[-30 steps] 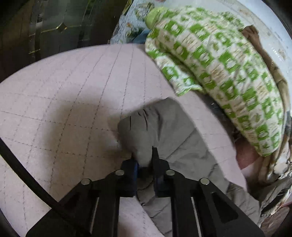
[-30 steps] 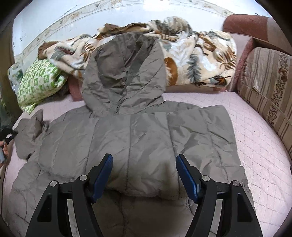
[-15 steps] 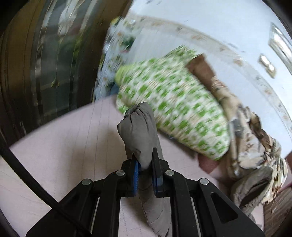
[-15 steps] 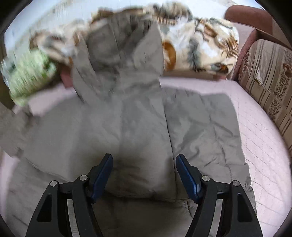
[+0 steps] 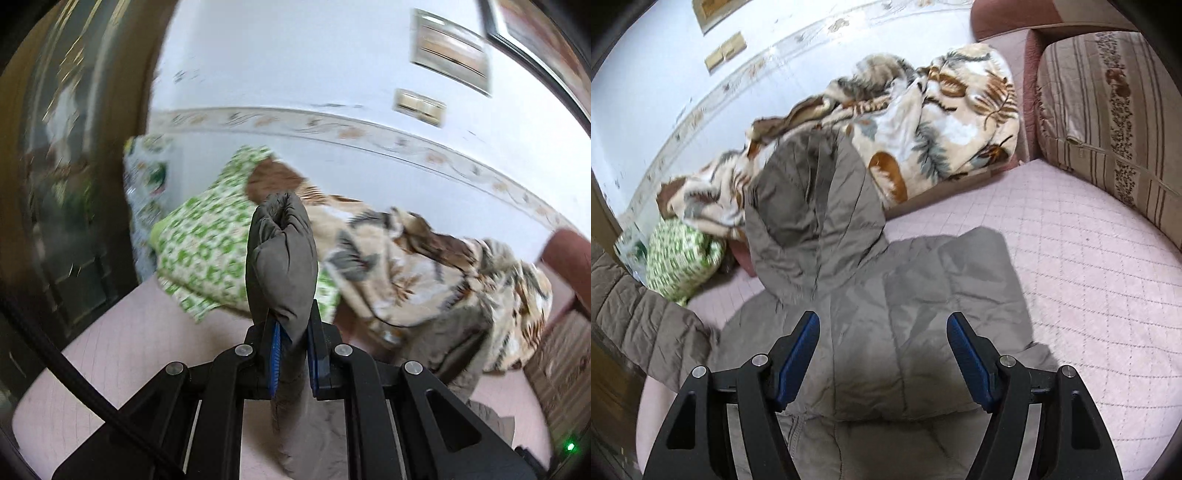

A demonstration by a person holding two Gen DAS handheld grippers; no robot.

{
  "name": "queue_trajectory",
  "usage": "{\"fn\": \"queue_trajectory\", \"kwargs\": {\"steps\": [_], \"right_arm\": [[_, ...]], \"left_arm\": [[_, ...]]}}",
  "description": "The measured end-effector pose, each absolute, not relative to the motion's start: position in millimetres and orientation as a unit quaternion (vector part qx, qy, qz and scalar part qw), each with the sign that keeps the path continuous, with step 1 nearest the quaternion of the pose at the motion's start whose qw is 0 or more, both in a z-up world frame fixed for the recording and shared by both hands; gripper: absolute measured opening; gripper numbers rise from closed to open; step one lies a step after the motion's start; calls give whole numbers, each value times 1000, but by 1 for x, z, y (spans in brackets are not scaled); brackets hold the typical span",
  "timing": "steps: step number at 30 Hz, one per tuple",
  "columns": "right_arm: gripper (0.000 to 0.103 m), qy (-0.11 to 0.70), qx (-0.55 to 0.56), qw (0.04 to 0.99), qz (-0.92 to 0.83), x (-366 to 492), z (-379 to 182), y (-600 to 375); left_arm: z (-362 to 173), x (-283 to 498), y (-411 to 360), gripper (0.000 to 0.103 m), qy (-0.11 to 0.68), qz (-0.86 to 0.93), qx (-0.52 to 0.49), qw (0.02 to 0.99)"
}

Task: Fold large clothes
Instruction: 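Fold the held sleeve across the jacket body with the left gripper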

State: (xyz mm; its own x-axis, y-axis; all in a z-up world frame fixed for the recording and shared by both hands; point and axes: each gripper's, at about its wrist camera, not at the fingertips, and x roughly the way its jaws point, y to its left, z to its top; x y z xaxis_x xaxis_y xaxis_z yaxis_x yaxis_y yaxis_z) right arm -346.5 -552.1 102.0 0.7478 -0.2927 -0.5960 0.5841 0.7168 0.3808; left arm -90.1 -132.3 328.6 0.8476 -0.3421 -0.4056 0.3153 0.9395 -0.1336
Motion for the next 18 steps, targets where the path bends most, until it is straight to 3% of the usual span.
{"fn": "queue_trajectory", "kwargs": {"steps": [11,18], "right_arm": [[76,213,314,888,-258,-399,117,-588],[76,195,333,882,-269,-425,121,-608]], "left_arm": [[308,-170,-280,12,222,-264,45,937],[245,-225,-380,12,264,-336,81,900]]}}
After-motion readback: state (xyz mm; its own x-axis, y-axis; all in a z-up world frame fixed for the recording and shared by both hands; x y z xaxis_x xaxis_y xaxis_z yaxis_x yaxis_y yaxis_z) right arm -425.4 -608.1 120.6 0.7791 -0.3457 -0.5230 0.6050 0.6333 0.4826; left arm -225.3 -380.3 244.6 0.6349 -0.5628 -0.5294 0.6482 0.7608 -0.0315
